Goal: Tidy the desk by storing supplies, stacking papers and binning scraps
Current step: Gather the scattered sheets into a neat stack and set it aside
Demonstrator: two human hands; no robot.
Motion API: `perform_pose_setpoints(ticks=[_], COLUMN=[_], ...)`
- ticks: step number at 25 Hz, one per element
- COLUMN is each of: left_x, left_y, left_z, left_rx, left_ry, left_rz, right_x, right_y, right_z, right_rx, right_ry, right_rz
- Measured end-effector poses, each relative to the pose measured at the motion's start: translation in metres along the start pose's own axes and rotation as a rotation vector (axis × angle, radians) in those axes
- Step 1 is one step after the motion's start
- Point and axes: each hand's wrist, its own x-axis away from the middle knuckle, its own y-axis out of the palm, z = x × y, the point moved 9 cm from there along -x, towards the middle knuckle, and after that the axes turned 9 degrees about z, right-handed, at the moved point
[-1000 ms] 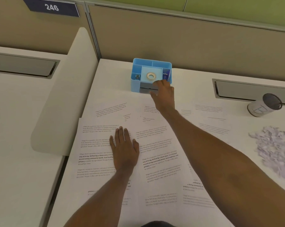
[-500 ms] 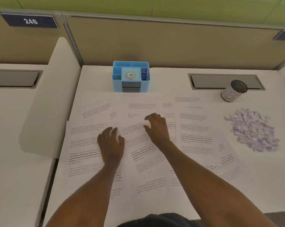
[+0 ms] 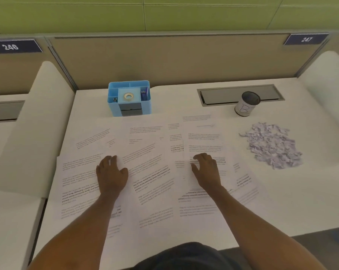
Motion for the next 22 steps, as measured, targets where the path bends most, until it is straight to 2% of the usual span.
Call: perform_pose_setpoints(ticks=[6,8,11,14,17,19,22], left_x=[-0.001,0.005,0.025,0.055,0.089,0.105,0.117], left_y=[-0.001,-0.008,-0.004,0.018,0.041,0.054,0.061], left_z=[0.006,0.022,0.072,0.146,0.211,0.237,0.259], left_rx=[-0.078,-0.128,-0.12,-0.053,-0.001,0.036,0.044], left_ry=[-0.011,-0.008,0.121,0.374,0.603,0.658,0.695], left_rz=[-0.052,0.028,0.116,0.039,-0.111,-0.228,-0.296], right_x=[0.006,0.007,0.009,0.012,0.012,0.012,0.011], right_y=[-0.029,-0.032,-0.032,-0.033,-0.033,-0.032,-0.03], right_z=[0.06,0.075,0.092,0.098,0.102,0.106,0.11], right_rx=[0.067,0.117,0.18,0.189,0.197,0.209,0.202], right_ry=[0.166,0.247,0.332,0.376,0.409,0.439,0.45], right_rz=[0.113,0.115,0.091,0.077,0.057,0.034,0.021])
